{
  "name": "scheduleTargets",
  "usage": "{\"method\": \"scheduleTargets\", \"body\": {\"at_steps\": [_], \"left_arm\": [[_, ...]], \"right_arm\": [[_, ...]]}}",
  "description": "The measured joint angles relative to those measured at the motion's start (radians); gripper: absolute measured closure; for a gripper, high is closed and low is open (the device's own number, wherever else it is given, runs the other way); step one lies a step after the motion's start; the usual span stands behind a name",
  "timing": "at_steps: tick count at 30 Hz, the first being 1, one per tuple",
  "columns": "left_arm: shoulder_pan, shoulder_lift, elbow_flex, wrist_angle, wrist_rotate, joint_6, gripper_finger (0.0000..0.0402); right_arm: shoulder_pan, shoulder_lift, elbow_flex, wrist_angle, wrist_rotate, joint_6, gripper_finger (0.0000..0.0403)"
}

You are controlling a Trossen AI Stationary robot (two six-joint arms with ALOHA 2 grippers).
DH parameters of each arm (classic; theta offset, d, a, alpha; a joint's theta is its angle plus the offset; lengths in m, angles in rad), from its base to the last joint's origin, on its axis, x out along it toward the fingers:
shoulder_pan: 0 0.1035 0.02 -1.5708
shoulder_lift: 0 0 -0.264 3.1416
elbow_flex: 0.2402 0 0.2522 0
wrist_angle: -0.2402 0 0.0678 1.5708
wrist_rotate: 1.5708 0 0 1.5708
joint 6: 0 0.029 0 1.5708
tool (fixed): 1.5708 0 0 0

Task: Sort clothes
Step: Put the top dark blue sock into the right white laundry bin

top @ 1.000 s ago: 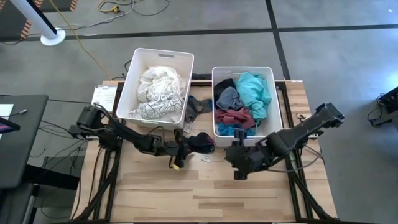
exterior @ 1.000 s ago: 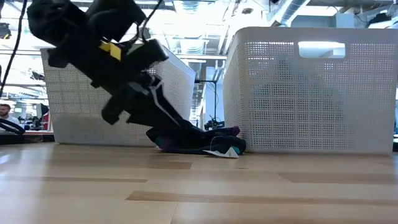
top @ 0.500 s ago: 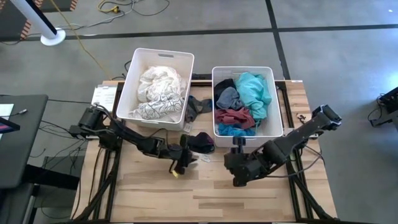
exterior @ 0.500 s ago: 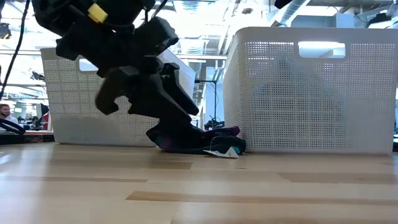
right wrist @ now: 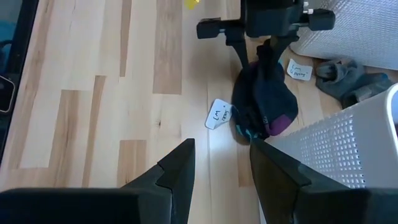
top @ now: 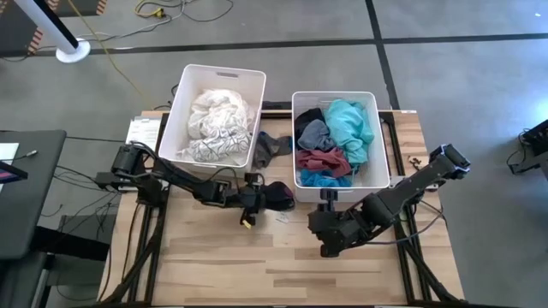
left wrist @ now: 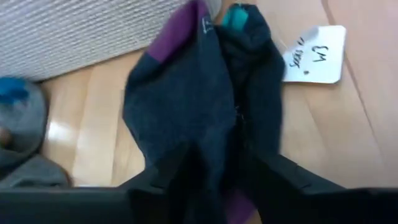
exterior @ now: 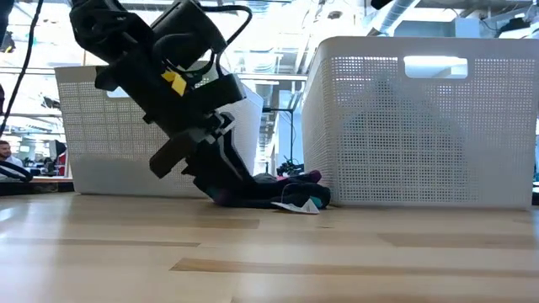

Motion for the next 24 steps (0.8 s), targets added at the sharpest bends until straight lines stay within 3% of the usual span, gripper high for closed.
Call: {"method": "scheduleTargets", "body": {"at_steps": [12, 24], "left_arm": [[-0.011, 0.0, 0.031, 0.049, 0.024, 0.045, 0.0393], [-0.04, -0.008, 0.112, -0.049, -0.017, 0.106, 0.04]], "right_arm": [[-0.014, 0.0, 0.0, 0.033, 0.007, -0.008, 0.0237], [-0.014, 0.0, 0.0, 0.081, 0.006, -0.018, 0.0237]]}}
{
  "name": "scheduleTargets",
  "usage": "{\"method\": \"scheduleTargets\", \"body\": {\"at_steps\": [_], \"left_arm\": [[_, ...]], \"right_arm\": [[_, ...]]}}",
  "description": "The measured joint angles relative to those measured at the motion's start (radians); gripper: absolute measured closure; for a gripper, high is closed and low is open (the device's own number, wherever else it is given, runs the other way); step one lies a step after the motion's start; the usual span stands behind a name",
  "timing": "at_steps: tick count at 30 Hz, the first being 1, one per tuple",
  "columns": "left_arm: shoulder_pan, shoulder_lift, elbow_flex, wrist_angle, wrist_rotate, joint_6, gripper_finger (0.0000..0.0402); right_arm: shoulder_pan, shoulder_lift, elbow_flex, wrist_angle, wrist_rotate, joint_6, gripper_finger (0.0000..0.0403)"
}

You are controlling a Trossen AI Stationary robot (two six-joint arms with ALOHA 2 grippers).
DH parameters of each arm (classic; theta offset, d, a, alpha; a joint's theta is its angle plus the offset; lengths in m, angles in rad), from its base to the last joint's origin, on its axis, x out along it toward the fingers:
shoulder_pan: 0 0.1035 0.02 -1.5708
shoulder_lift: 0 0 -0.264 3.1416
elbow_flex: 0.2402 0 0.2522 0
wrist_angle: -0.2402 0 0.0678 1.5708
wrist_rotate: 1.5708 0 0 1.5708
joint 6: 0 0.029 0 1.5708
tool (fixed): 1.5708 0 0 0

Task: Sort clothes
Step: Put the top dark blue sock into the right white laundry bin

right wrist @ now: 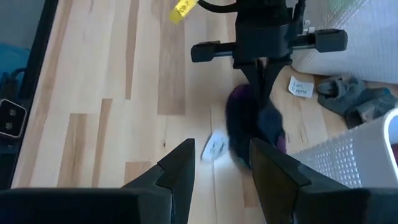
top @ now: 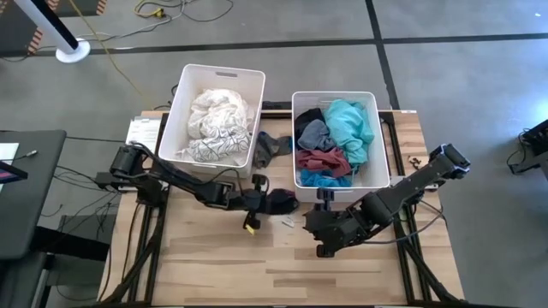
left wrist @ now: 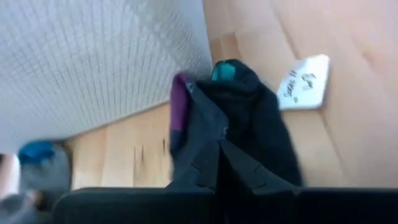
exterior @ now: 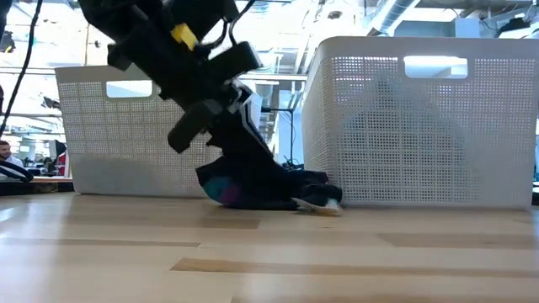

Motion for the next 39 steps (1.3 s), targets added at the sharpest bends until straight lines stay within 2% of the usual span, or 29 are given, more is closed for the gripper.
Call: {"method": "scheduleTargets", "body": {"at_steps": [5, 11, 16, 20, 27, 31, 39], "left_arm": [[-0.039, -0.066, 0.039, -0.06, -0.057, 0.055, 0.0401], [-0.08, -0.223, 0.044, -0.131, -0.104, 0.093, 0.0401], [-0.111, -0.347, 0.044, -0.205, -0.114, 0.089, 0.0401], [-0.135, -0.405, 0.044, -0.245, -0.113, 0.073, 0.0401], [-0.179, -0.425, 0.044, -0.251, -0.112, 0.055, 0.0401], [-0.189, -0.42, 0.044, -0.253, -0.113, 0.045, 0.0401], [-0.204, -0.419, 0.044, -0.254, -0.113, 0.046, 0.0401]], "right_arm": [[-0.005, 0.021, 0.0, 0.019, 0.015, -0.018, 0.0237], [-0.027, 0.087, 0.0, 0.046, 0.037, -0.043, 0.0237], [-0.048, 0.144, 0.0, 0.139, 0.122, -0.101, 0.0237], [-0.067, 0.184, 0.0, 0.273, 0.132, -0.186, 0.0237], [-0.107, 0.215, 0.0, 0.418, 0.201, -0.235, 0.0237], [-0.133, 0.215, 0.0, 0.469, 0.201, -0.231, 0.0237], [-0.157, 0.215, 0.0, 0.54, 0.093, -0.248, 0.0237]]}}
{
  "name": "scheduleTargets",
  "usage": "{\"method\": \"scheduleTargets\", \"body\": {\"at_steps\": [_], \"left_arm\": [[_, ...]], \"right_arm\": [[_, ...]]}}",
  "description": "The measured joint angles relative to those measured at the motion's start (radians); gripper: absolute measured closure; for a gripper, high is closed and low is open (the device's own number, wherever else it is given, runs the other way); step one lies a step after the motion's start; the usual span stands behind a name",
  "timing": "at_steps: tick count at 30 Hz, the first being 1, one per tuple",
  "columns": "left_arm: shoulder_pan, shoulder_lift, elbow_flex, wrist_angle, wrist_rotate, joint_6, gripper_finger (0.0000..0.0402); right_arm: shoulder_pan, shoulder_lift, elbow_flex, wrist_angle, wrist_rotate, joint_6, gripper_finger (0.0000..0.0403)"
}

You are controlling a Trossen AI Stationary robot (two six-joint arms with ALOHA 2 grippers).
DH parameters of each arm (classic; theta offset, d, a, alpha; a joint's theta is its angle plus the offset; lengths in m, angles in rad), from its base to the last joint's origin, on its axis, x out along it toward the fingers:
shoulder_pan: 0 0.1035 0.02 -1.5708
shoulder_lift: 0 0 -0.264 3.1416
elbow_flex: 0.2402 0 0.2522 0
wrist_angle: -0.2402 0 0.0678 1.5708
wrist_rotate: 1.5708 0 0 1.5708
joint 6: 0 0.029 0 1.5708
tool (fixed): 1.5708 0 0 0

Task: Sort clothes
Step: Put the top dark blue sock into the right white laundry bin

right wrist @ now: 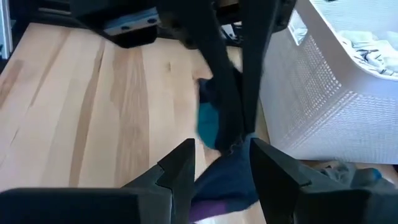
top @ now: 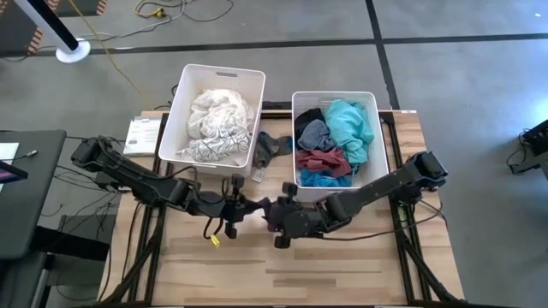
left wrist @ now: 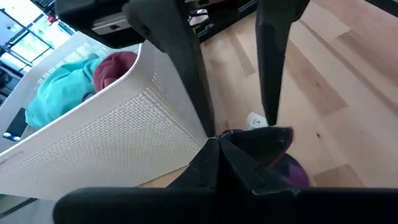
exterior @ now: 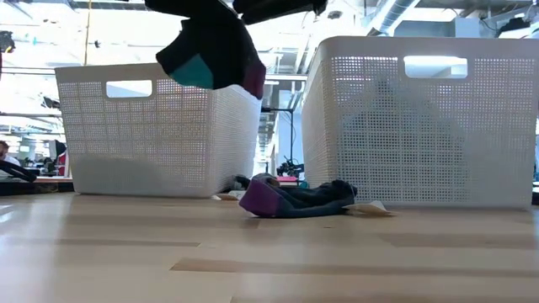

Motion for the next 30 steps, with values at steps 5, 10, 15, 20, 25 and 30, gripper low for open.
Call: {"method": "scheduleTargets", "body": {"at_steps": [5, 10, 15, 20, 25, 30], "left_arm": [[-0.015, 0.0, 0.0, 0.028, 0.0, 0.023, 0.0401], [-0.032, 0.0, 0.0, 0.069, -0.001, 0.06, 0.0401], [-0.047, 0.0, 0.0, 0.099, 0.0, 0.095, 0.0401], [-0.053, 0.0, 0.0, 0.138, 0.015, 0.117, 0.0401], [-0.054, 0.0, 0.0, 0.15, 0.05, 0.117, 0.0401], [-0.054, 0.0, 0.0, 0.158, 0.075, 0.112, 0.0401]], "right_arm": [[-0.014, 0.0, 0.0, -0.002, 0.0, 0.018, 0.0237], [-0.021, 0.0, 0.0, 0.001, -0.002, 0.02, 0.0237], [-0.026, 0.0, 0.0, 0.003, -0.051, 0.019, 0.0237], [-0.026, 0.0, 0.0, 0.003, -0.067, 0.017, 0.0237], [-0.026, 0.0, 0.0, 0.004, -0.068, 0.013, 0.025], [-0.026, 0.0, 0.0, 0.016, -0.068, -0.011, 0.0304]]}}
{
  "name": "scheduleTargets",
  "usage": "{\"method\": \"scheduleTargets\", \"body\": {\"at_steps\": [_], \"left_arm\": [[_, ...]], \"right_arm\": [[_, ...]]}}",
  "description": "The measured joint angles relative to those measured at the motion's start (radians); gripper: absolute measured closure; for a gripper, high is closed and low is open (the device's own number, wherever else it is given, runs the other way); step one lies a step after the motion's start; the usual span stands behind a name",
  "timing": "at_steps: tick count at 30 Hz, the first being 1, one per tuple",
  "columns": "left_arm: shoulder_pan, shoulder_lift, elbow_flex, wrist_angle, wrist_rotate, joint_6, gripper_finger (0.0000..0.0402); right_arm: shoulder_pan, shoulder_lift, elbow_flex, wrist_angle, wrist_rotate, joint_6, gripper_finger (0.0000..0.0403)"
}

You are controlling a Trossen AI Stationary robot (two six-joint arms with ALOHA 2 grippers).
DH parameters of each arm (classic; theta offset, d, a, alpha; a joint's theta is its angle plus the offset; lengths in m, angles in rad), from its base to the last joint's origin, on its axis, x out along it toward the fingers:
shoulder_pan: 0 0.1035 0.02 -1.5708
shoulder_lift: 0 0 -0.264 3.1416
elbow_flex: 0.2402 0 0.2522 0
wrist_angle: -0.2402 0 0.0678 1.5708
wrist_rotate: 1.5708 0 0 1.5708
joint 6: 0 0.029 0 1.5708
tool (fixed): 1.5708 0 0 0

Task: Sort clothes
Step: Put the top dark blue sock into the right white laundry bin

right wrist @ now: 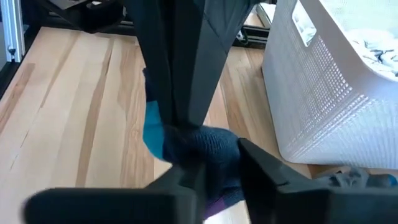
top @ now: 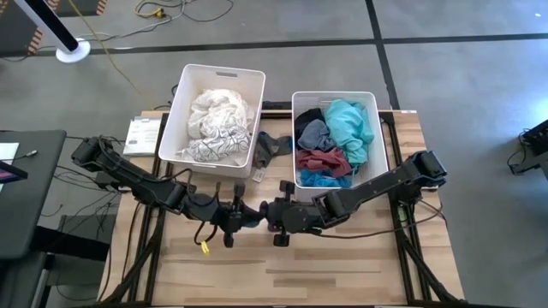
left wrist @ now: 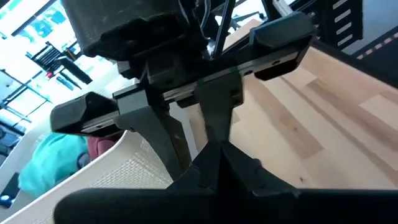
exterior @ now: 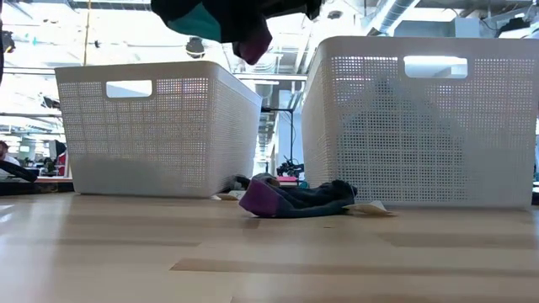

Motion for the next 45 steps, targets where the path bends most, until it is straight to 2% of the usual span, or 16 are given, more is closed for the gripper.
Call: {"method": "scheduleTargets", "body": {"at_steps": [4, 6, 11, 16, 24, 29, 32, 34, 45], "left_arm": [[0.0, 0.0, 0.0, 0.004, 0.014, 0.0, 0.0401], [0.0, 0.0, 0.0, 0.003, 0.014, -0.004, 0.0401], [0.0, 0.0, 0.0, -0.017, 0.011, -0.023, 0.0391], [-0.001, 0.0, 0.0, -0.036, -0.044, -0.029, 0.036], [-0.019, -0.001, 0.0, -0.084, -0.157, -0.029, 0.0262], [-0.022, -0.007, 0.0, -0.093, -0.285, -0.045, 0.0217], [-0.024, -0.025, -0.001, -0.099, -0.423, -0.057, 0.0208], [-0.024, -0.046, -0.001, -0.119, -0.467, -0.074, 0.0208], [-0.023, -0.124, -0.03, -0.306, -0.454, -0.234, 0.0207]], "right_arm": [[0.0, 0.0, 0.0, 0.01, 0.0, -0.029, 0.037], [0.0, 0.0, 0.0, 0.01, 0.0, -0.046, 0.0391], [-0.001, 0.0, 0.0, 0.001, 0.014, -0.057, 0.0392], [-0.005, -0.005, 0.0, -0.009, 0.02, -0.072, 0.0399], [-0.006, -0.07, 0.0, -0.108, 0.113, -0.067, 0.0401], [-0.005, -0.135, 0.0, -0.163, 0.17, -0.067, 0.0401], [-0.005, -0.171, 0.0, -0.199, 0.202, -0.063, 0.0401], [-0.005, -0.191, 0.0, -0.23, 0.226, -0.055, 0.0402], [-0.014, -0.288, 0.0, -0.316, 0.35, -0.051, 0.0402]]}}
